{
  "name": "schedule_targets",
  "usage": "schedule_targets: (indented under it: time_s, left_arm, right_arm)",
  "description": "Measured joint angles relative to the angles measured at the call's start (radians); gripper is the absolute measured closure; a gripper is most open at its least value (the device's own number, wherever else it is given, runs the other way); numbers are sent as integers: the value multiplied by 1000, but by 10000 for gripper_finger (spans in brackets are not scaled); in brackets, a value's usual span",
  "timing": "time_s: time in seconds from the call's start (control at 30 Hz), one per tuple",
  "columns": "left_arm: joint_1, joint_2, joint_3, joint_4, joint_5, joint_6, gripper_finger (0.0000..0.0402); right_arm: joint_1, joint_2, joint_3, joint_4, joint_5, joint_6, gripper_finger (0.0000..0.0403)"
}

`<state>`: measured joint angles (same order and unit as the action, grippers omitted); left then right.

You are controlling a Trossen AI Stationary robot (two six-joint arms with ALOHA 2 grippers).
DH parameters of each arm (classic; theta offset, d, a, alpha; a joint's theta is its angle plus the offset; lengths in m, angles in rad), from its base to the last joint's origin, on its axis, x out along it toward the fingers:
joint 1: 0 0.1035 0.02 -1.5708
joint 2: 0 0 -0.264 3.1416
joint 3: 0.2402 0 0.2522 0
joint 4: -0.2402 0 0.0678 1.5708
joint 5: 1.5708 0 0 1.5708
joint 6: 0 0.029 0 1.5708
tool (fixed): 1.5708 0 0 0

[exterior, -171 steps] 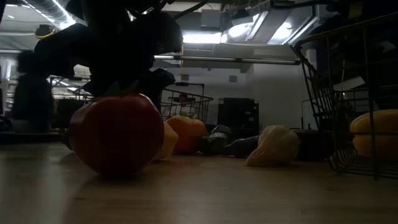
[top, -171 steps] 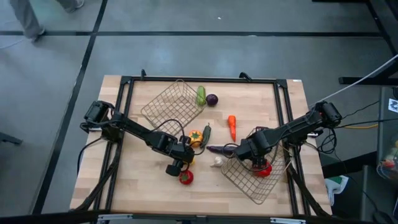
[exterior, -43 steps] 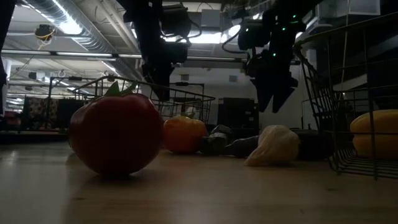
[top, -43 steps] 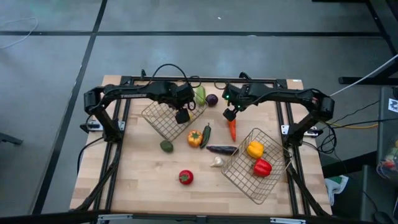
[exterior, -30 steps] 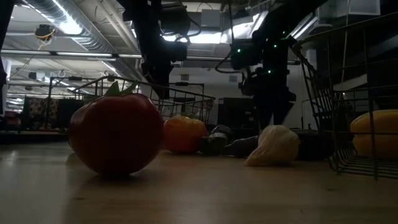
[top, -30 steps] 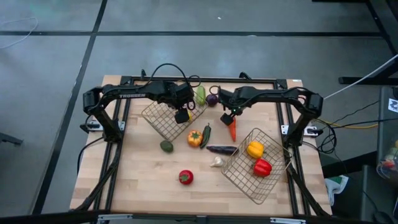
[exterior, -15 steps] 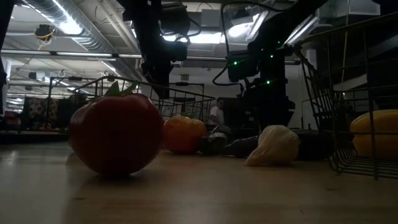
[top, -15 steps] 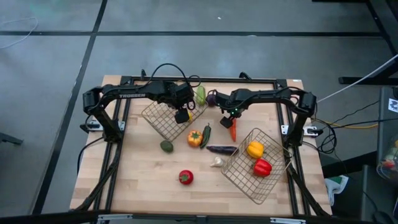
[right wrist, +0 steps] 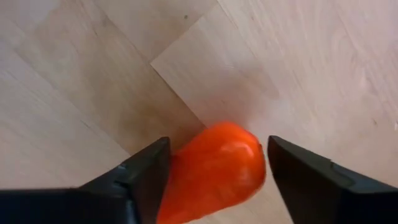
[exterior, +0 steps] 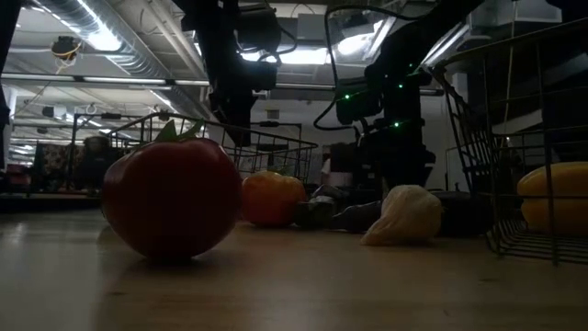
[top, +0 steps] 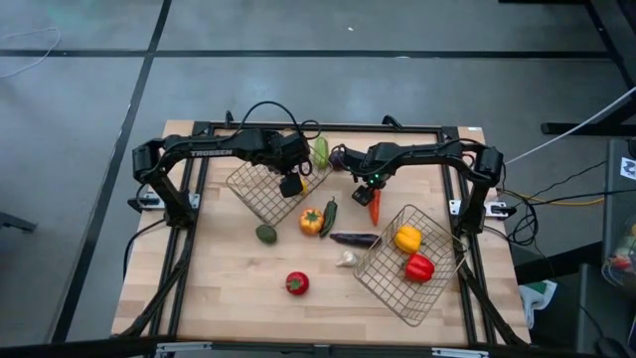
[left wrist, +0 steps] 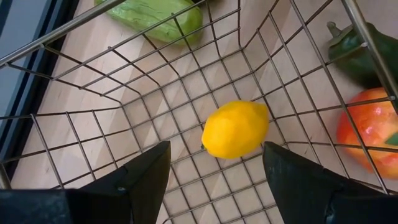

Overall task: Sort produce into baskets
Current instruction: Put the carrot into the bottom basket

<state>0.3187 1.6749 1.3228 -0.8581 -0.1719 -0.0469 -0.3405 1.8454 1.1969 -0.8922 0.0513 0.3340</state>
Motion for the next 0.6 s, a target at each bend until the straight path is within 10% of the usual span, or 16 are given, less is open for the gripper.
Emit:
schedule_targets:
  time_s: [0.27,0.6]
  left_arm:
    - [0,0,0,0,0,-5,151]
    - [0,0,0,0,0,-6,151]
  right_arm:
    - [0,-1,0,0,0,-5,218]
    - [0,-1,0,0,0,-33,201]
